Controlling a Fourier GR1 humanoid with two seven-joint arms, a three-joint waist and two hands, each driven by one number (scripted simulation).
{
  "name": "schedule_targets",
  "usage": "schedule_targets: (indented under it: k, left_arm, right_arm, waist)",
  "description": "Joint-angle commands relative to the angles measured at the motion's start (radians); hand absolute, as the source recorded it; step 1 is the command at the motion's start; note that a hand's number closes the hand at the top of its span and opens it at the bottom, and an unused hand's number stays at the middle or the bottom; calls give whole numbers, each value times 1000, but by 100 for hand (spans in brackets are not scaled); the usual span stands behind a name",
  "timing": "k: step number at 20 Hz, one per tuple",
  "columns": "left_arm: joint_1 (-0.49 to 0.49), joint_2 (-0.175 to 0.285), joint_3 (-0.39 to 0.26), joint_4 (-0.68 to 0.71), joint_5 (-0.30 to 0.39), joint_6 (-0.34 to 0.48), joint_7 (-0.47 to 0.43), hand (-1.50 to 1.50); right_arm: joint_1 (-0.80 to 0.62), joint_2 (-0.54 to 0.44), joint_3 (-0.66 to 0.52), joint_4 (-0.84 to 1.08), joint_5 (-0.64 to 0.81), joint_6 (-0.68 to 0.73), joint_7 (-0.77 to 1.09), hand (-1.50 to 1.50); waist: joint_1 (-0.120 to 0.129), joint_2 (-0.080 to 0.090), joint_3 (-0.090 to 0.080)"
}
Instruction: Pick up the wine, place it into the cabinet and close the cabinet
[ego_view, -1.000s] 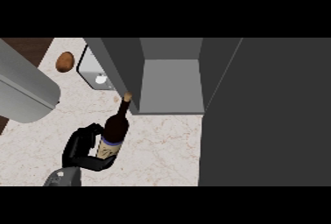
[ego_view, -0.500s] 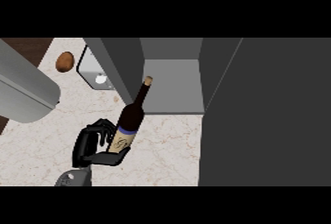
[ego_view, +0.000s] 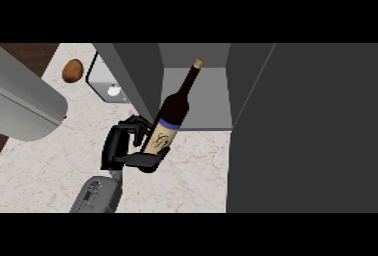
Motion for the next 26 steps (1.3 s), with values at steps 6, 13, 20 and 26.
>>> schedule_targets:
  k: [6,13,20,26]
  left_arm:
    - [-203,-3,-112,113,-92,164,130,150]
    - [-227,-2,-247,71,-5,277,231,150]
    - [-292,-1,-278,96,19,369,300,150]
    - [-336,0,-291,178,-80,444,370,150]
  right_arm:
    - [76,-7,-37,-110,-82,36,9,-150]
    - [85,10,-6,-111,-60,34,9,-150]
    - [50,-5,-32,-76,-98,55,-15,-150]
    - [59,-10,-23,-58,-80,75,-31,-150]
  waist:
    - [-15,2,0]
    - [-28,3,-1]
    - [-46,6,-1]
    - [-61,9,0]
